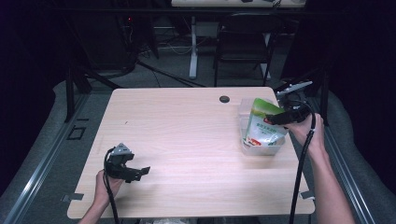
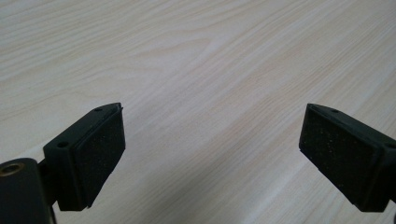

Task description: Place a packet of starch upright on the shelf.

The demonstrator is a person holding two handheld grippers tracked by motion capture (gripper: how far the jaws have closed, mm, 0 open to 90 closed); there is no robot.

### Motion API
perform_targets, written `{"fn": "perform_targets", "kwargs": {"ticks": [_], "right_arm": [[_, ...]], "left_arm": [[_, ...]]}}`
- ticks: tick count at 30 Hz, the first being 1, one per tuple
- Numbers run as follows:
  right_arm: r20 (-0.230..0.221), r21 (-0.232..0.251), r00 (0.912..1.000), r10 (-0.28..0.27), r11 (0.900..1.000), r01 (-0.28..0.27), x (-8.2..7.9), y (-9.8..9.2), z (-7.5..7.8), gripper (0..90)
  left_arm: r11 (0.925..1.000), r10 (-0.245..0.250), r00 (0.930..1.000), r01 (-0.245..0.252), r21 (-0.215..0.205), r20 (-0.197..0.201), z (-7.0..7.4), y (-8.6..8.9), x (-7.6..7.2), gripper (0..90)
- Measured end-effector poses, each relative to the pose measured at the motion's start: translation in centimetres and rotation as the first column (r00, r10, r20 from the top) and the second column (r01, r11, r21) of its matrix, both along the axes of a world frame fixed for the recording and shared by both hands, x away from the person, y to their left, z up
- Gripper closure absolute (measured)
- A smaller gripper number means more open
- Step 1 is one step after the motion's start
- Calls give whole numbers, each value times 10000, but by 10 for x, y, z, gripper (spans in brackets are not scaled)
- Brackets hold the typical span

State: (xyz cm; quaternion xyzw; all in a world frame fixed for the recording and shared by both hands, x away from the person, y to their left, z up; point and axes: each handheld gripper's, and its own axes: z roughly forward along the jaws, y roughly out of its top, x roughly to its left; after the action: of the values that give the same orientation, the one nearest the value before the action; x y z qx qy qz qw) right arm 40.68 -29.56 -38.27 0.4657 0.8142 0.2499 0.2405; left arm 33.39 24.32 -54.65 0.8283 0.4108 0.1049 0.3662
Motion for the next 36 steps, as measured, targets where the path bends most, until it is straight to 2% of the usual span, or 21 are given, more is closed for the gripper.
{"fn": "perform_targets", "kwargs": {"ticks": [2,4,5,6,7,12,14,15,20,26,30,34,36], "right_arm": [[125,205,9998,176,9996,-179,-8,2,6,150],[108,382,9996,253,9989,-257,-12,3,9,144],[137,655,9989,453,9968,-461,-21,6,13,119],[137,655,9989,453,9968,-461,-21,6,13,119],[132,943,9977,661,9933,-670,-30,10,17,98],[141,1377,9925,1218,9829,-1226,-51,21,22,79],[177,1441,9914,1295,9809,-1307,-56,24,22,75],[229,1382,9878,1542,9781,-1559,-64,29,23,72],[326,1431,9783,2045,9678,-2071,-84,43,21,48],[250,1320,9662,2566,9572,-2576,-105,62,10,1],[122,1196,9582,2860,9509,-2854,-116,75,-1,0],[-139,1182,9477,3188,9417,-3150,-123,87,-18,0],[-300,1072,9466,3210,9426,-3163,-124,94,-29,0]], "left_arm": [[10000,-30,10000,30,50,-9,0,0,0,70],[10000,-58,10000,58,64,-3,0,0,0,70],[10000,-41,10000,41,44,4,0,-1,0,70],[10000,-38,10000,38,66,12,0,-1,0,70],[10000,-48,10000,48,43,-5,0,-2,0,71],[10000,-48,10000,48,79,-6,0,-1,0,71],[10000,-64,10000,65,70,-46,0,0,0,71],[9999,-76,10000,76,84,-11,0,0,0,71],[10000,-54,10000,54,79,40,1,-1,0,72],[10000,-28,10000,28,60,28,0,0,1,72],[10000,-73,10000,73,61,22,1,0,0,71],[10000,-61,9999,62,60,-83,-1,0,1,71],[10000,-43,10000,44,57,-86,-1,0,1,72]]}}
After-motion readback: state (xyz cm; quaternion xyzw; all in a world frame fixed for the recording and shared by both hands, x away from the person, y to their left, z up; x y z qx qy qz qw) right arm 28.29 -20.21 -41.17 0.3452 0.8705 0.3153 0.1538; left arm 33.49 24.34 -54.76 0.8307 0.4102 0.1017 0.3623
